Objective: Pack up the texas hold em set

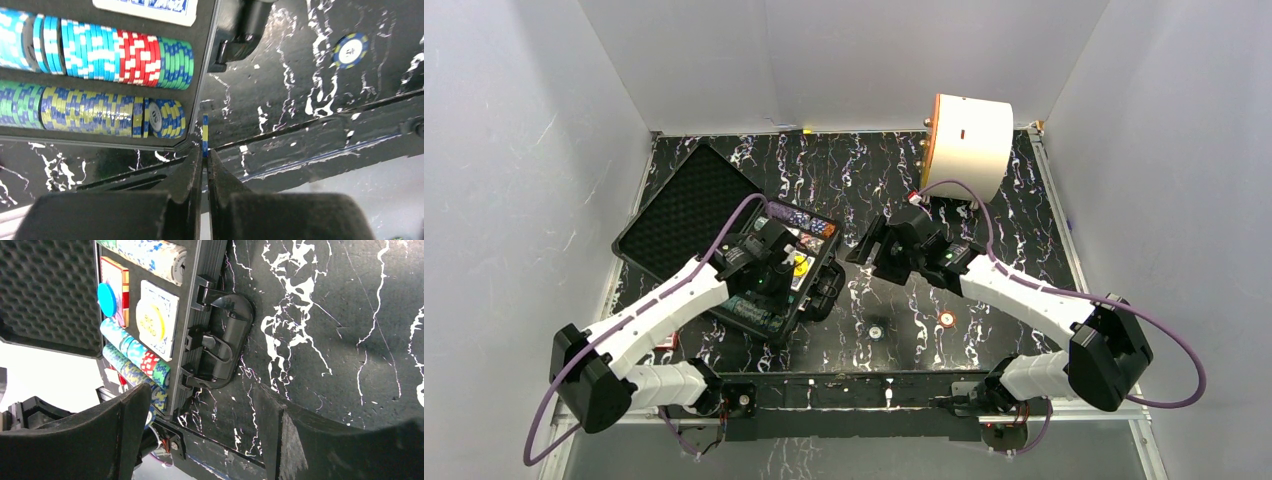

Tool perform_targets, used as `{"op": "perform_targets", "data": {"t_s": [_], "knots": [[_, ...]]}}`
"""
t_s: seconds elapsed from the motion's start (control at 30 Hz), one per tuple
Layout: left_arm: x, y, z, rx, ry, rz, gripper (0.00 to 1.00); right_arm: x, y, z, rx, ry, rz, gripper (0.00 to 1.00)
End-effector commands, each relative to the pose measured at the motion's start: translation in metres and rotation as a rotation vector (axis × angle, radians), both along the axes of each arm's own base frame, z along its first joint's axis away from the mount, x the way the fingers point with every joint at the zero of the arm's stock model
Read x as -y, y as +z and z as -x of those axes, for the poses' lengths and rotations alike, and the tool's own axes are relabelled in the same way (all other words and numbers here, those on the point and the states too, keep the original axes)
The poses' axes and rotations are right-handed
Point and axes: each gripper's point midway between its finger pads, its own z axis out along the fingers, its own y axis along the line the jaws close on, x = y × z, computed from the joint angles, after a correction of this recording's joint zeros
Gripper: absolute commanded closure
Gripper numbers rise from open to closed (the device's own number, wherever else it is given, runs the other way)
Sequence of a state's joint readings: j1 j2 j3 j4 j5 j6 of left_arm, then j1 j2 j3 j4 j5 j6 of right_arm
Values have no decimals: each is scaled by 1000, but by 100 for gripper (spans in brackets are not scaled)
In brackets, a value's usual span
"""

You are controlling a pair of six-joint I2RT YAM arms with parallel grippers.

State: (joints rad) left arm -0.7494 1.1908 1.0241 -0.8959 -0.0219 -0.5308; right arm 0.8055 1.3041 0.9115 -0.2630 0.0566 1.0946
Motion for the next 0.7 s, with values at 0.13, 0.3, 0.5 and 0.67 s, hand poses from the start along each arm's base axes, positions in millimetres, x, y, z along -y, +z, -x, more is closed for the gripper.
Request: {"op": "perform_targets", "data": {"t_s": [0.13,0.3,0.5,0.67], "knots": [[-17,-13,24,-149,-27,-117,100,7,0,1,7,-6,9,18],[-20,-21,23,-165,-37,-154,100,9,-2,0,1,-16,8,18],[-25,-22,16,-157,-24,-206,100,11,-4,0,-8,-18,12,18],[-41,-20,12,-147,2,-306,100,13,-4,-1,-9,-23,12,18]]}}
